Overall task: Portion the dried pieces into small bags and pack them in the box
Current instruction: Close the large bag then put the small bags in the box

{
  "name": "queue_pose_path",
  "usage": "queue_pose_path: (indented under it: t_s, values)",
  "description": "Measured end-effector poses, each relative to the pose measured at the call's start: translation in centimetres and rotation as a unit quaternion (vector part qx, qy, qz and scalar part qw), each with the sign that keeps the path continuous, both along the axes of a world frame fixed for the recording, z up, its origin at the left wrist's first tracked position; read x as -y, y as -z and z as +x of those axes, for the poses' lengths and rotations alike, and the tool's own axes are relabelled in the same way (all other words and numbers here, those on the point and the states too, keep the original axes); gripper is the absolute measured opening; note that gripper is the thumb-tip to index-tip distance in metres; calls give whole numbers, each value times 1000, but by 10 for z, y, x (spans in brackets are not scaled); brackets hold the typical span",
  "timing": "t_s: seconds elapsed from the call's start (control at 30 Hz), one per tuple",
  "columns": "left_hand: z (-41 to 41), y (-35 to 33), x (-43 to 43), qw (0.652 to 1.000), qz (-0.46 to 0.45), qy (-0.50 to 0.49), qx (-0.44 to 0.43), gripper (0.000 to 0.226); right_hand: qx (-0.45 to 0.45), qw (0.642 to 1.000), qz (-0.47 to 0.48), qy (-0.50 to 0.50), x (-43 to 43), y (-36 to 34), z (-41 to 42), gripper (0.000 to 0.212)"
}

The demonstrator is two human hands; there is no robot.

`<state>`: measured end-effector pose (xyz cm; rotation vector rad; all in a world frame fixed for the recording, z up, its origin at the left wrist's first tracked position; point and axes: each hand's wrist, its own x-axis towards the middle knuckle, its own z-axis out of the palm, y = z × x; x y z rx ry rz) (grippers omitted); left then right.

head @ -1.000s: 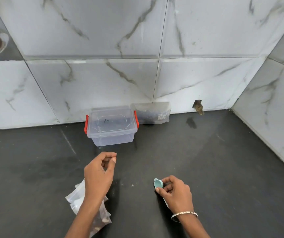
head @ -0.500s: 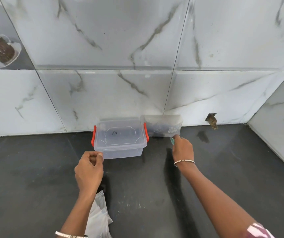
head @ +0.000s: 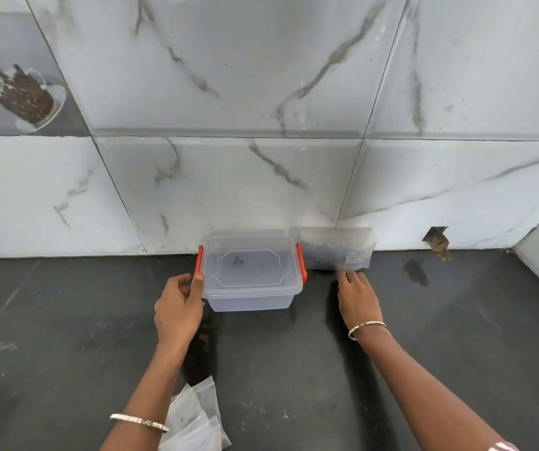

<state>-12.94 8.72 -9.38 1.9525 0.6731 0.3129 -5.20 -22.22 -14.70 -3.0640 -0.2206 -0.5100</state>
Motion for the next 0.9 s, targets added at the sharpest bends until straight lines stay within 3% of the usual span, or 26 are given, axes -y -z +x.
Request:
queue_pose_path:
  t_s: [0.2,0.3,0.33,0.5,0.63,0.77,0.9]
  values:
    - [15,-2,2,999,13,19,-42,45,-7,1000,19,10,2,3,-7,30]
    - [16,0,4,998,23,31,-50,39,16,985,170,16,-10,-16,-15,11]
    - [14,0,6,998,21,34,-50,36,12,969,245,10,-18,-27,-22,7]
    - [-9,0,20,998,6,44,-45,33,-148,839,524,18,-47,-61,-42,45]
    - [-42,-7,38,998,-22,50,-31,31,-122,841,524,60,-45,-67,-65,50]
    - [-81,-7,54,996,-45,77,-26,32,-61,850,512,106,-27,-64,-108,22]
    - [-120,-8,70,993,-73,96,-20,30,-32,841,526,125,-8,-59,-160,20]
